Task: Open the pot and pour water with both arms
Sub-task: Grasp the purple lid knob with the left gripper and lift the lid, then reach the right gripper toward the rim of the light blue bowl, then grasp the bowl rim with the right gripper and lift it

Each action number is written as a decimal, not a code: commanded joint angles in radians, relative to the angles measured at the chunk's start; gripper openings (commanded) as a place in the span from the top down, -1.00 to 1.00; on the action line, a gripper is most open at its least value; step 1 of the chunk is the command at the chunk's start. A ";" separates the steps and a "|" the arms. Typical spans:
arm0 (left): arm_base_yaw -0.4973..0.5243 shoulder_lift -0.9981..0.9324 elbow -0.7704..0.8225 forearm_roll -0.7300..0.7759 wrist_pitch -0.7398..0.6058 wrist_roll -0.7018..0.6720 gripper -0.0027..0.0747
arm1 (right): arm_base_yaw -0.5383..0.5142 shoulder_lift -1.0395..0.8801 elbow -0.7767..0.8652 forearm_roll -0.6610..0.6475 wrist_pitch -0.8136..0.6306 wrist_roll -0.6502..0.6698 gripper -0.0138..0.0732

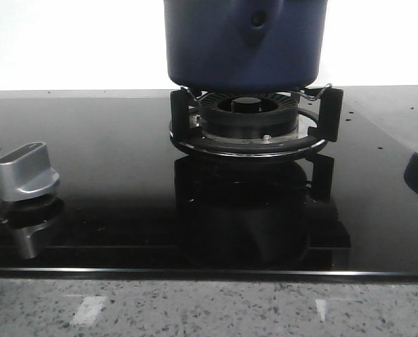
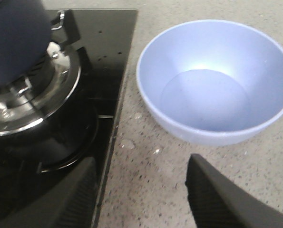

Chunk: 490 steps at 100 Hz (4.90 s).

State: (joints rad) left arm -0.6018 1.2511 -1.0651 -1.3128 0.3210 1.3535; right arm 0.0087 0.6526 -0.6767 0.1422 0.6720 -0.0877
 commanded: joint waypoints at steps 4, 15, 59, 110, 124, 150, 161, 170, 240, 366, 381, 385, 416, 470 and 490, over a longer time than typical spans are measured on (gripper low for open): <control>0.024 0.020 -0.049 -0.261 0.064 0.219 -0.13 | -0.014 0.043 -0.060 -0.007 -0.069 0.001 -0.18; 0.073 0.065 -0.049 -0.385 0.122 0.342 -0.13 | -0.016 0.061 -0.069 -0.007 -0.067 0.001 -0.18; 0.147 0.267 -0.208 -0.463 0.346 0.422 -0.13 | -0.016 0.061 -0.069 -0.007 -0.055 0.001 -0.18; 0.138 0.384 -0.308 -0.463 0.385 0.422 -0.32 | -0.016 0.061 -0.069 -0.007 -0.047 0.001 -0.18; 0.125 0.406 -0.311 -0.463 0.393 0.423 -0.32 | -0.016 0.061 -0.069 -0.007 -0.047 0.001 -0.18; 0.115 0.428 -0.311 -0.465 0.395 0.444 -0.29 | -0.016 0.061 -0.069 -0.007 -0.047 0.001 -0.18; 0.115 0.428 -0.311 -0.472 0.395 0.453 -0.14 | -0.016 0.061 -0.069 -0.007 -0.047 0.001 -0.18; 0.115 0.428 -0.311 -0.472 0.395 0.453 0.04 | -0.016 0.061 -0.069 -0.007 -0.047 0.001 -0.18; 0.139 0.400 -0.343 -0.507 0.410 0.447 0.25 | -0.016 0.061 -0.069 -0.011 -0.022 -0.003 -0.18; 0.501 0.222 -0.378 -0.395 0.564 0.287 -0.03 | -0.351 0.764 -0.457 -0.031 0.076 0.033 -0.11; 0.501 0.222 -0.378 -0.393 0.557 0.287 -0.03 | -0.351 0.813 -0.457 -0.008 0.048 0.033 0.42; 0.501 0.222 -0.378 -0.393 0.553 0.287 -0.03 | -0.351 0.818 -0.457 -0.008 0.048 0.033 0.63; 0.501 0.222 -0.378 -0.336 0.463 0.291 -0.03 | -0.353 0.802 -0.529 0.017 0.127 0.033 0.84; 0.501 0.222 -0.378 -0.335 0.389 0.291 -0.03 | -0.174 0.803 -0.937 0.050 0.351 0.033 0.84; 0.501 0.222 -0.378 -0.335 0.370 0.291 -0.03 | -0.028 0.844 -1.078 0.050 0.337 0.033 0.84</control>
State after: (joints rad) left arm -0.1038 1.5245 -1.4033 -1.5659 0.6918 1.6541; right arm -0.0640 1.5150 -1.6733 0.1695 1.0647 -0.0522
